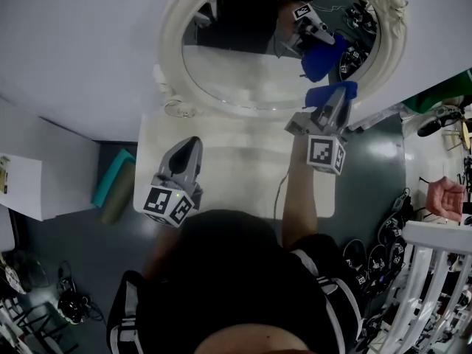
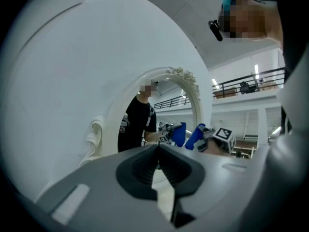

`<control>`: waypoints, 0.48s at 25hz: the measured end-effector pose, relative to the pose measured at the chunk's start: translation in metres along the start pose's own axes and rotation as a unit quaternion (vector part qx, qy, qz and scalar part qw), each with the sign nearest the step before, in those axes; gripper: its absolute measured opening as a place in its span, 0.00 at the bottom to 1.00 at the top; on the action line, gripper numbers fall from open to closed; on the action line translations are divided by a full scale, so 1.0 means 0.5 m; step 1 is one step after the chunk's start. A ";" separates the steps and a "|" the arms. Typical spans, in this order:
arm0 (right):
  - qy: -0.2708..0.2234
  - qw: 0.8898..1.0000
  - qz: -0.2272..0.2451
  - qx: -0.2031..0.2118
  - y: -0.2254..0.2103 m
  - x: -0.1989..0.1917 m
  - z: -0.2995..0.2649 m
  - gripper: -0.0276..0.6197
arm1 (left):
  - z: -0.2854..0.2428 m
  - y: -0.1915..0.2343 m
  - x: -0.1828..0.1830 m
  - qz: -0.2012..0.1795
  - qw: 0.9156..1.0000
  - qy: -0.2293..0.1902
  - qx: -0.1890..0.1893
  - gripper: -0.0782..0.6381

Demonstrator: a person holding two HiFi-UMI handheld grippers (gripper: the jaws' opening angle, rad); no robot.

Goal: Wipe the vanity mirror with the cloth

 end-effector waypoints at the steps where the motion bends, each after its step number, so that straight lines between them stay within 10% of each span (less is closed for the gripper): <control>1: -0.007 1.000 0.001 -0.012 -0.018 0.011 -0.013 0.14 | -0.001 -0.002 0.000 -0.001 1.000 0.000 -0.001 0.12; 12: 0.003 1.000 0.012 -0.011 -0.037 0.038 -0.121 0.14 | 0.003 0.006 0.006 -0.003 1.000 -0.003 0.010 0.12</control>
Point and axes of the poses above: the fingertips, and each gripper's own axes: z backward along the fingers, y to its left, x out of its top, the point moved 3 cm from there along z, backward along the fingers, and after that the axes turned 5 degrees about y, right-handed, at the moved point
